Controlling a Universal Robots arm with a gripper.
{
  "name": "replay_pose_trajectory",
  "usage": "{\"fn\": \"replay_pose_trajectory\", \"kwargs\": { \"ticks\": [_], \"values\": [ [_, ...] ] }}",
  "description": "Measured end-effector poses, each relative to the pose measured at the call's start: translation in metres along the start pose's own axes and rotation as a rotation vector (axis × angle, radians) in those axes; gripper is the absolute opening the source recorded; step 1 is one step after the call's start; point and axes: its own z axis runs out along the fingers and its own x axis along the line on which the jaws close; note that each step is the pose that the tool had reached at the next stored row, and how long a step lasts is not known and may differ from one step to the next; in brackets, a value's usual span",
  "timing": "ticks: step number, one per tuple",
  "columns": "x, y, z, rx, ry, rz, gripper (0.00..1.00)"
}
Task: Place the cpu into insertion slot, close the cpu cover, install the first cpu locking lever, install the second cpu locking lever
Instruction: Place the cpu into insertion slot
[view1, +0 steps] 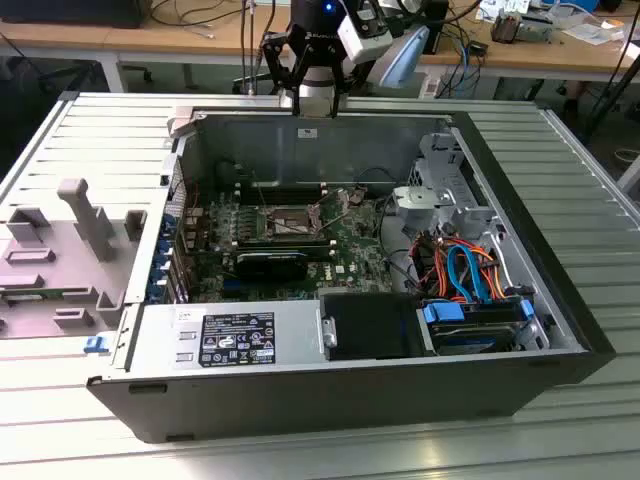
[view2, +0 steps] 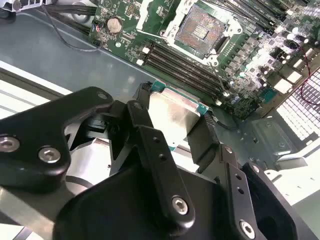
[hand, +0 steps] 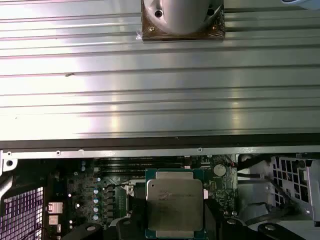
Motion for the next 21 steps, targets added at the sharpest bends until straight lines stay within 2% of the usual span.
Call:
{"fn": "replay_pose_trajectory", "kwargs": {
  "ticks": [21],
  "values": [
    [0.0035,-0.0009,0.0016,-0.0003,0.0,0.0,0.55]
  ]
}}
